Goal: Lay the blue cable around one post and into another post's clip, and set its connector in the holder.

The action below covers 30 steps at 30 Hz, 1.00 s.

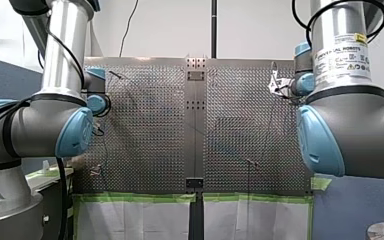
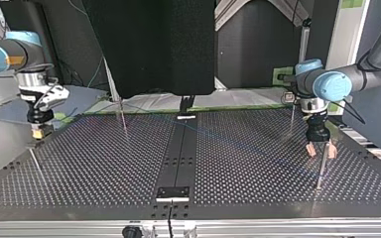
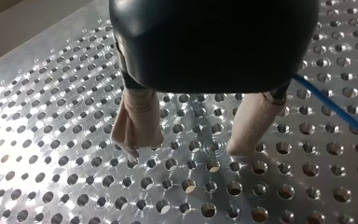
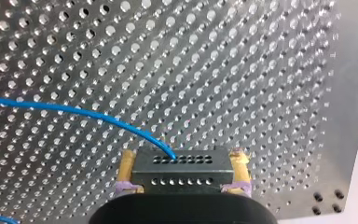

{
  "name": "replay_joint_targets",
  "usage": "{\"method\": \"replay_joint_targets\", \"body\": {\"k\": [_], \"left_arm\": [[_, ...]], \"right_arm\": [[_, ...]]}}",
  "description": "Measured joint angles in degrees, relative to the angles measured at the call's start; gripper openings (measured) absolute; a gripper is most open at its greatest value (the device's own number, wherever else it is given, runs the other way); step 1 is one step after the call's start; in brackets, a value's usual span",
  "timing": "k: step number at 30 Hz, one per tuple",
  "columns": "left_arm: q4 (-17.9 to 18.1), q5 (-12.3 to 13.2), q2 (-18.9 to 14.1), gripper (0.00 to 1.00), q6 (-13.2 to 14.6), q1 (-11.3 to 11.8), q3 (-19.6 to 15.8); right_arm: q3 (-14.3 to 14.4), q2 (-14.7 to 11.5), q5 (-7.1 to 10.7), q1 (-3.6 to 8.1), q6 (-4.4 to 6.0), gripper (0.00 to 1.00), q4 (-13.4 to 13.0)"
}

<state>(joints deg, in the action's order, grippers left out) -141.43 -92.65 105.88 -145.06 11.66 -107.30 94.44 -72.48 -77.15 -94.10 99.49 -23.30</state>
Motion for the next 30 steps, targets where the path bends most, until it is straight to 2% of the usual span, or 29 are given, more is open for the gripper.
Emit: {"method": "replay_joint_targets", "body": {"k": [3, 8, 14, 21, 30], "left_arm": [[0.0, 0.04, 0.03, 1.0, -0.03, 0.07, 0.0], [0.0, 0.06, 0.01, 1.0, -0.05, 0.15, 0.0], [0.0, 0.07, 0.0, 1.0, -0.01, 0.33, 0.0], [0.0, 0.07, -0.02, 1.0, 0.15, 0.43, 0.0], [-0.06, 0.05, -0.01, 1.0, 0.48, 0.45, 0.0]], "right_arm": [[0.69, 0.17, -0.04, 0.44, 0.75, 0.0, -1.72], [0.94, 0.88, -0.35, 1.29, 1.26, 0.0, -4.25], [0.76, 2.61, -0.34, 2.6, 2.39, 0.0, -5.66], [-0.77, 4.11, -0.03, 3.43, 2.53, 0.0, -3.5], [-5.09, 4.21, 1.12, 3.8, 1.81, 0.0, 1.23]]}}
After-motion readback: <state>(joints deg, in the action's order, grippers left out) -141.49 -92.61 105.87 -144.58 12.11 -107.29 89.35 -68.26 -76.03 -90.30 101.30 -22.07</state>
